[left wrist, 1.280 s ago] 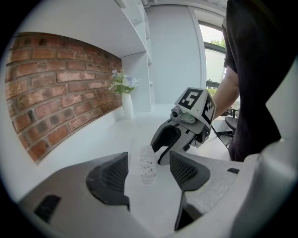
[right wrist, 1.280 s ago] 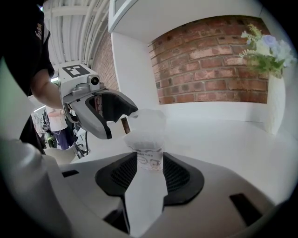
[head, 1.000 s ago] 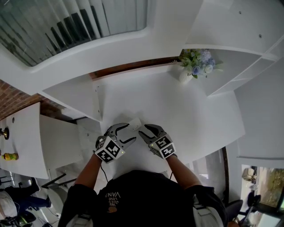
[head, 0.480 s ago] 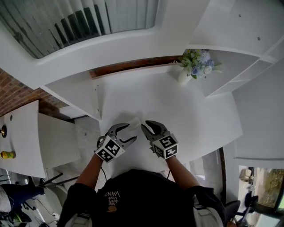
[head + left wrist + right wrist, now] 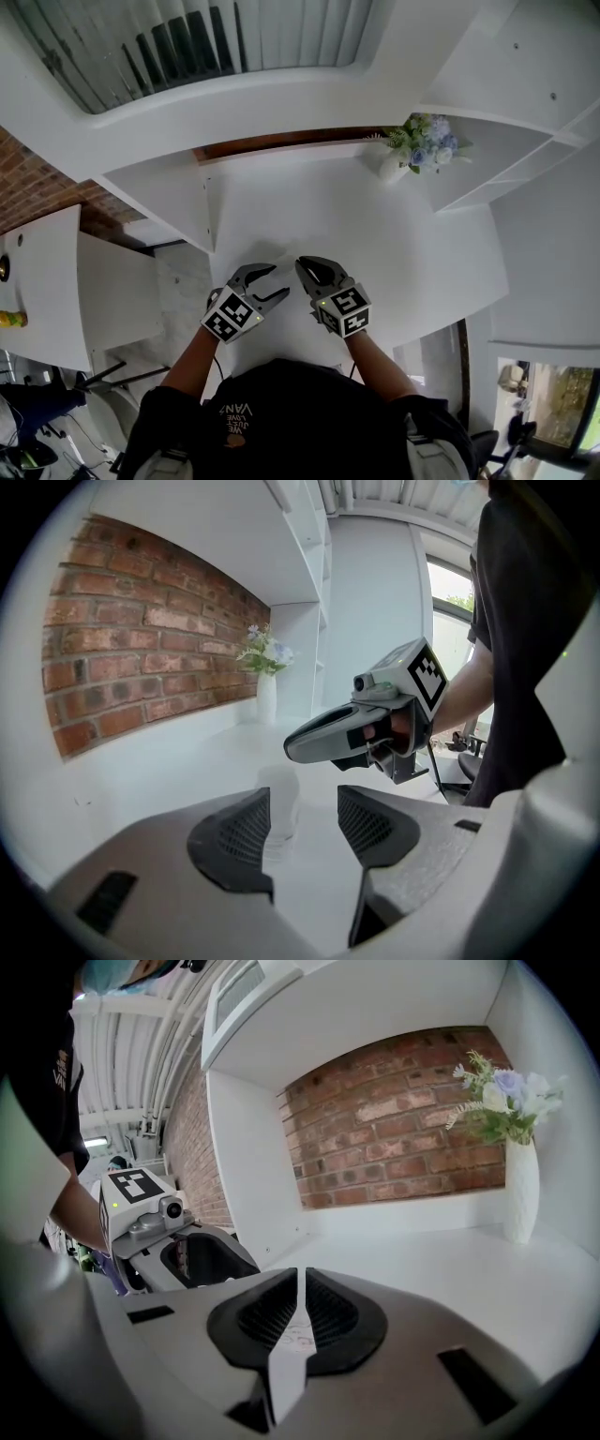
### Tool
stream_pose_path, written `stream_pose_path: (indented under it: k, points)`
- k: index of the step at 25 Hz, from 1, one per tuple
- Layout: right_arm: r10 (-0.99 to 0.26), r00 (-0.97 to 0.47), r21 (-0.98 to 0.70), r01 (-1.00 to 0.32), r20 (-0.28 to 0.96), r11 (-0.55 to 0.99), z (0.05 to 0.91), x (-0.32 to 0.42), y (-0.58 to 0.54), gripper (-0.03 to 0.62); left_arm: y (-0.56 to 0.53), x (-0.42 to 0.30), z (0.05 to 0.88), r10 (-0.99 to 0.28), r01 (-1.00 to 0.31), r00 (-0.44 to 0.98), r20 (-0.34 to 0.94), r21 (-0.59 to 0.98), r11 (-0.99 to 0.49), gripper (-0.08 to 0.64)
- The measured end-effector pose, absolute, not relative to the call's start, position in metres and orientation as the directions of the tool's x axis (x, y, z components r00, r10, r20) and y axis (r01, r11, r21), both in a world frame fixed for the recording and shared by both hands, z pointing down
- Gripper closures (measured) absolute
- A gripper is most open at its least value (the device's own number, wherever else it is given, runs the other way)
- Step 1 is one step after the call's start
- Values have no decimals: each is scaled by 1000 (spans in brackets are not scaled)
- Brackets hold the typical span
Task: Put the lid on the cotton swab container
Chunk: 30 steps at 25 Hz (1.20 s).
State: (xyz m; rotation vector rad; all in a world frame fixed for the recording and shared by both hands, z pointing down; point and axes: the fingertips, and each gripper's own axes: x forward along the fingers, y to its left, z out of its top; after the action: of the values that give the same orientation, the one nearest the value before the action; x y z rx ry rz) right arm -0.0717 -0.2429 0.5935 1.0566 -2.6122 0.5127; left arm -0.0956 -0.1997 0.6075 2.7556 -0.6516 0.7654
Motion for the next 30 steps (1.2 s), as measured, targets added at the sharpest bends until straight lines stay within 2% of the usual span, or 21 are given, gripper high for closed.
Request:
stream_pose_path:
  k: [4, 11, 13, 19, 30]
  points:
    - [-601, -691, -209, -708, 402, 674, 599, -75, -242, 581, -204, -99, 606, -384, -496, 769, 511, 98, -863, 359]
    - [-589, -693, -200, -701, 416, 684, 605, -79, -242, 591, -218, -107, 607, -449, -571, 744, 495, 121, -812, 493]
    - [-589, -693, -198, -701, 416, 685, 605, -79, -242, 592, -220, -109, 608, -459, -582, 735, 499, 118, -805, 512]
    - [-592, -687, -191, -705, 420, 683, 606, -79, -242, 592, -223, -110, 609, -489, -608, 704, 515, 82, -790, 546]
    - [-598, -685, -173, -705, 416, 687, 607, -80, -242, 592, -224, -112, 610, -513, -624, 686, 515, 56, -779, 552]
